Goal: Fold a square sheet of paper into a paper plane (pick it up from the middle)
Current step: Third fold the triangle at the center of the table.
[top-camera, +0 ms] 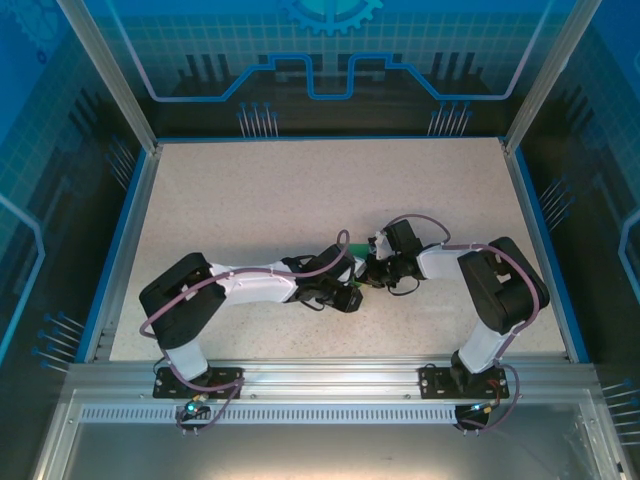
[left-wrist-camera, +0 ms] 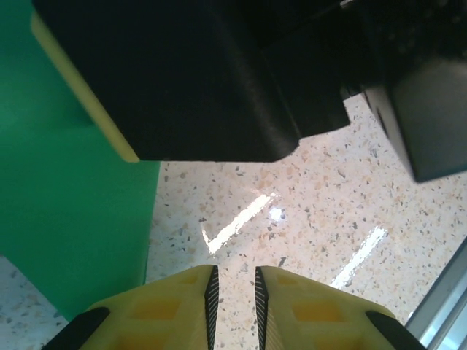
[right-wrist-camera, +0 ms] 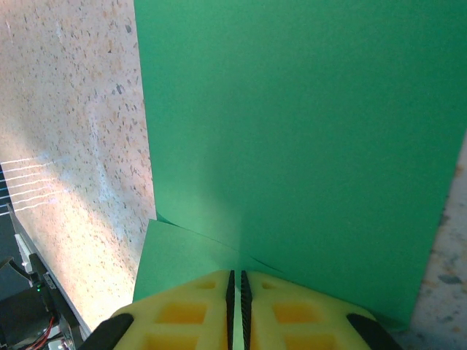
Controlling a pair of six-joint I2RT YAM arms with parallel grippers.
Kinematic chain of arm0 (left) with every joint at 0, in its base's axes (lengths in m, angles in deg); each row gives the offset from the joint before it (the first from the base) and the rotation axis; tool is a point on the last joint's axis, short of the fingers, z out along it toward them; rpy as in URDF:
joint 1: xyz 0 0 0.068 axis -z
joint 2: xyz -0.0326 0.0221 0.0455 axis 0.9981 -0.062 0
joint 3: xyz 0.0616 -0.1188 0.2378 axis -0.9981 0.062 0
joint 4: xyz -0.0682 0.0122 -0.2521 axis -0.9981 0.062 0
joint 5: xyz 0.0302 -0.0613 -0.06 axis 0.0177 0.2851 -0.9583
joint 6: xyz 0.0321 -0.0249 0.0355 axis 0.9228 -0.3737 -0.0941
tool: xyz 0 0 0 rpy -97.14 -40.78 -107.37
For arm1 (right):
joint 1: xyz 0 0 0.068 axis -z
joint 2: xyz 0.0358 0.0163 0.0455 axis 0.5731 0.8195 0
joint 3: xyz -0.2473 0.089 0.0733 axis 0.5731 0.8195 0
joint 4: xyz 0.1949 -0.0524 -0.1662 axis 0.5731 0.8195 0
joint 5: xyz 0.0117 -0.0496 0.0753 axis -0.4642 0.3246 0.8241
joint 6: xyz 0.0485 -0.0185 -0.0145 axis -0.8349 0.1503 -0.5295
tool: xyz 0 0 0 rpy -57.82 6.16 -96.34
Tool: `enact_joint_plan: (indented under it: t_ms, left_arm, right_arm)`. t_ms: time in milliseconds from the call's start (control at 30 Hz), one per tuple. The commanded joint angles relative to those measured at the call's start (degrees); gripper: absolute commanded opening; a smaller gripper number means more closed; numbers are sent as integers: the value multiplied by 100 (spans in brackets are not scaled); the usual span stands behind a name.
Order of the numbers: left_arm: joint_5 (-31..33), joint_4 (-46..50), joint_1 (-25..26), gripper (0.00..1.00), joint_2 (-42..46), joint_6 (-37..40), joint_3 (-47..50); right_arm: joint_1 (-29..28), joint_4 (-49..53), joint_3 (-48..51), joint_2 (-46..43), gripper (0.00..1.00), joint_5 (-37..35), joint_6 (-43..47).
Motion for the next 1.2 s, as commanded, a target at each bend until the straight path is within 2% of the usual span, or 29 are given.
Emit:
enact_joint_plan:
  t_ms: [0,600,1167]
  left_arm:
    - [176,-100,-13,25,-30,163,-115]
    - [-8,-330,-331,25,-154,129,141]
    - [312,-172,-457,22,-398,445,185]
  right_arm:
    - [-114,284,65,373,15,-500,88]
    - [-115,449,-19,287,15,-528,132]
    - [-115,536,-23,180,16,-512,141]
